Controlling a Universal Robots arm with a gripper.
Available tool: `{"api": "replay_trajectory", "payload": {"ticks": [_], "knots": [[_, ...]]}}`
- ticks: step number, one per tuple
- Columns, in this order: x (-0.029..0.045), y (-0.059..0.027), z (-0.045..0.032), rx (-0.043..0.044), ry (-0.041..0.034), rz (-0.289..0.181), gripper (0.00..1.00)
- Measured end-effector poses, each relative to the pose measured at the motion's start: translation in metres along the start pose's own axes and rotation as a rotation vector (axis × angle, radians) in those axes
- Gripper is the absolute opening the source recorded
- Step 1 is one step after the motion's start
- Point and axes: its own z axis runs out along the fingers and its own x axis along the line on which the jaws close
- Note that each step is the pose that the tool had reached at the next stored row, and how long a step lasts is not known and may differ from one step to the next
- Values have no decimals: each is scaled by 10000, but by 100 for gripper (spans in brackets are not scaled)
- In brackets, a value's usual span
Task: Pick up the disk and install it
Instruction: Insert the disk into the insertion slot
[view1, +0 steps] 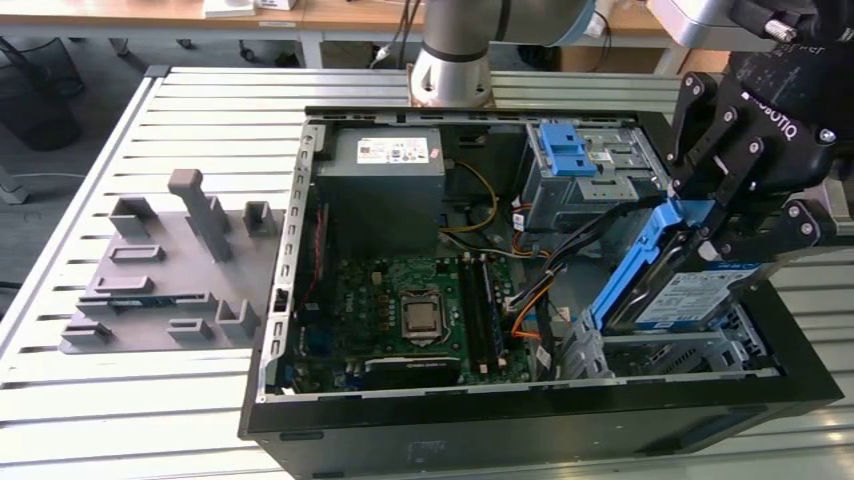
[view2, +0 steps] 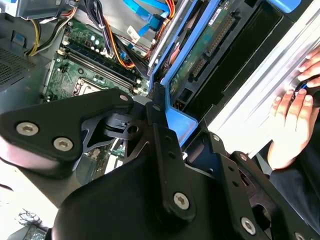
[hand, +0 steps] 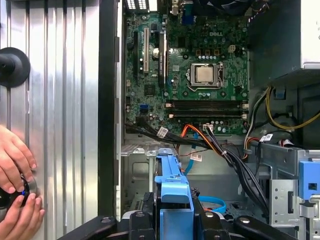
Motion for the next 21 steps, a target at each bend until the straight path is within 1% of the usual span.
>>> {"api": "replay_trajectory", "payload": {"ticks": [21], "knots": [[2,-3,172,0,0,0,36]]}}
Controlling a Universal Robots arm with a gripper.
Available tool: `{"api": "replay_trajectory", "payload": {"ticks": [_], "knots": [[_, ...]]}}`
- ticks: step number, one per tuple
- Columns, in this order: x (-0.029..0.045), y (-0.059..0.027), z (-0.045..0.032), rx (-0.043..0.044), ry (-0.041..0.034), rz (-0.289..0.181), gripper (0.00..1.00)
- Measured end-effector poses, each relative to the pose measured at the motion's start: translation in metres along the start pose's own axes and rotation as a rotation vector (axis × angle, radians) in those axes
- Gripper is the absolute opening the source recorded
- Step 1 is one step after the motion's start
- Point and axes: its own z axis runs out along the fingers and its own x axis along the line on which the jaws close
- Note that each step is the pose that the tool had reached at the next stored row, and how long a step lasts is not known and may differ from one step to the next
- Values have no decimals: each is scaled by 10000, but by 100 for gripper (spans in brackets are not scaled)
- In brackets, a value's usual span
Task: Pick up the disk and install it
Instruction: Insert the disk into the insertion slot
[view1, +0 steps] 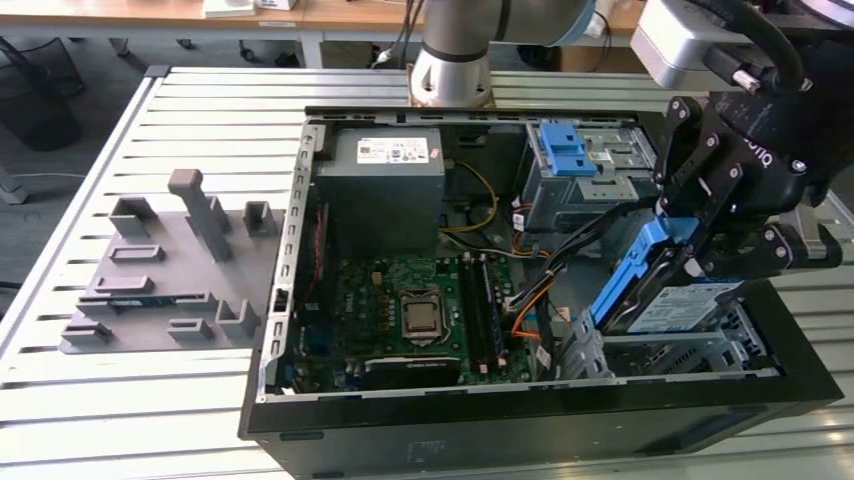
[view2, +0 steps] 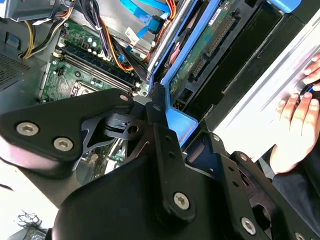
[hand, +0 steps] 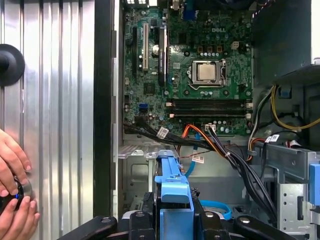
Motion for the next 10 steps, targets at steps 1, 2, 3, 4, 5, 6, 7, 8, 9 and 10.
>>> {"api": "replay_trajectory", "payload": {"ticks": [1,2,3,4,5,6,7,8,9,10], "knots": [[0,0,7,0,0,0,36],[0,0,14,0,0,0,36],[0,0,22,0,0,0,36],[0,0,30,0,-1,0,36],[1,-1,37,0,0,0,36],[1,-1,45,-1,0,0,36],[1,-1,53,0,0,0,36],[1,-1,60,0,0,0,36],[1,-1,68,0,0,0,36],[1,-1,75,0,0,0,36]]}}
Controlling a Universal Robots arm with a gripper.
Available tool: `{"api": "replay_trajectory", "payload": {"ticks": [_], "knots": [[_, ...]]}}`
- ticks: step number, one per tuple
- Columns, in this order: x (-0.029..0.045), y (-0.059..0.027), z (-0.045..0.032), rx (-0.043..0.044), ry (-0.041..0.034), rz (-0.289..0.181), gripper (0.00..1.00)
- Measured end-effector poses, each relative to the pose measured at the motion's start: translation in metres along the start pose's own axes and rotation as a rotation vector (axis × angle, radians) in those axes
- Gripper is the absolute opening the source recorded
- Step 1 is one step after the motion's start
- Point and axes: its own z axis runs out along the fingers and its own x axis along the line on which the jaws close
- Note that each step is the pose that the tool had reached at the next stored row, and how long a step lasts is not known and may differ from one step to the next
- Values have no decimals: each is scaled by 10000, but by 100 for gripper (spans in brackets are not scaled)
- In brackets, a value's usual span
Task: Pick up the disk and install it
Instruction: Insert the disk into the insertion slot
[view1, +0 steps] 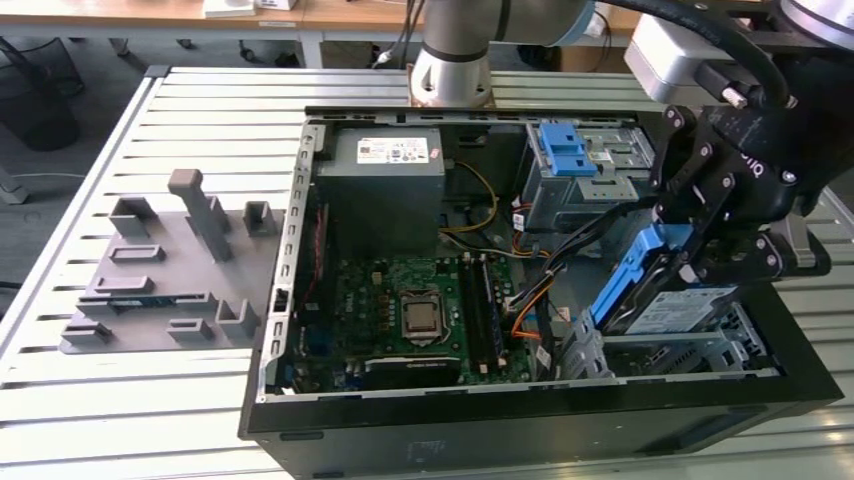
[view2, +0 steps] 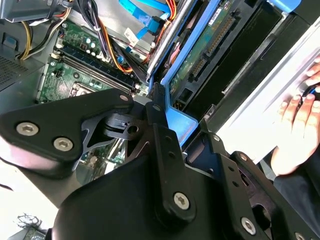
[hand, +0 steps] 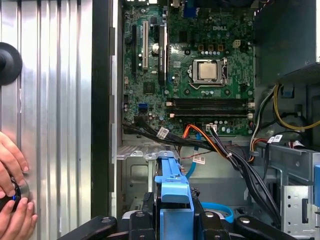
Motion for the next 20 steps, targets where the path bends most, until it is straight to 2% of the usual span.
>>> {"api": "replay_trajectory", "payload": {"ticks": [20], "knots": [[0,-3,163,-1,0,0,36]]}}
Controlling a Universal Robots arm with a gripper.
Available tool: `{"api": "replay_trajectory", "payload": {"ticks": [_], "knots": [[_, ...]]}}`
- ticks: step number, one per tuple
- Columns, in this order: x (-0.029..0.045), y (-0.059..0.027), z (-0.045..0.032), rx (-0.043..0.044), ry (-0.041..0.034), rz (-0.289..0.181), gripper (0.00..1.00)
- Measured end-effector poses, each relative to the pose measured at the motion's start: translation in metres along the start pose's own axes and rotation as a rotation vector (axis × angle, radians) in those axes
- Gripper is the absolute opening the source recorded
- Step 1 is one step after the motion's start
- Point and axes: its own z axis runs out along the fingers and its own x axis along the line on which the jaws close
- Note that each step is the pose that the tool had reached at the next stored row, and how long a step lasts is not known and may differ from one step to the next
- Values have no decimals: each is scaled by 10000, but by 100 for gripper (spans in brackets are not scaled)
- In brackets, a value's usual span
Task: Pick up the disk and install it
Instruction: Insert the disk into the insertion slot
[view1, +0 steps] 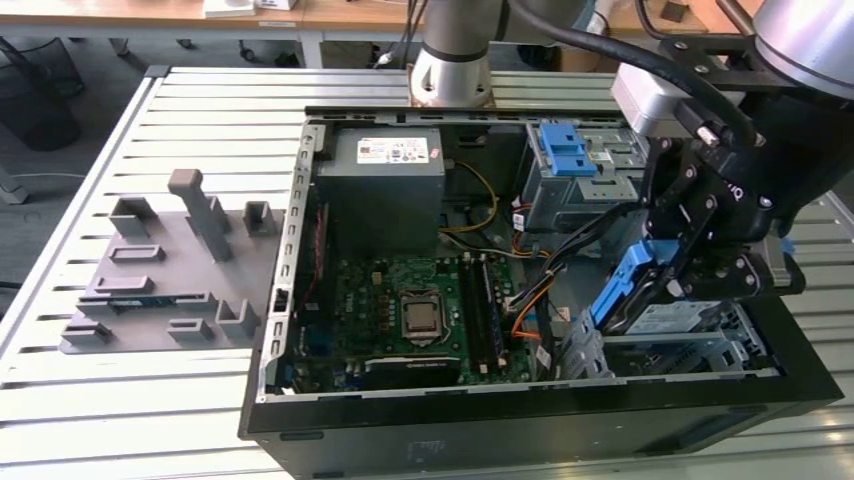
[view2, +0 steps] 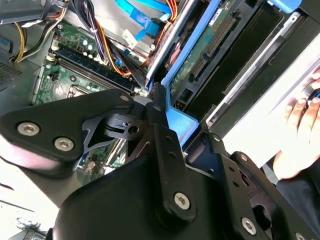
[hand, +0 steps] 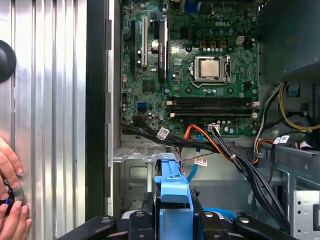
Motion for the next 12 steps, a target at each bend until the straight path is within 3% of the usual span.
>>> {"api": "replay_trajectory", "payload": {"ticks": [12], "knots": [[0,-2,106,0,0,0,36]]}}
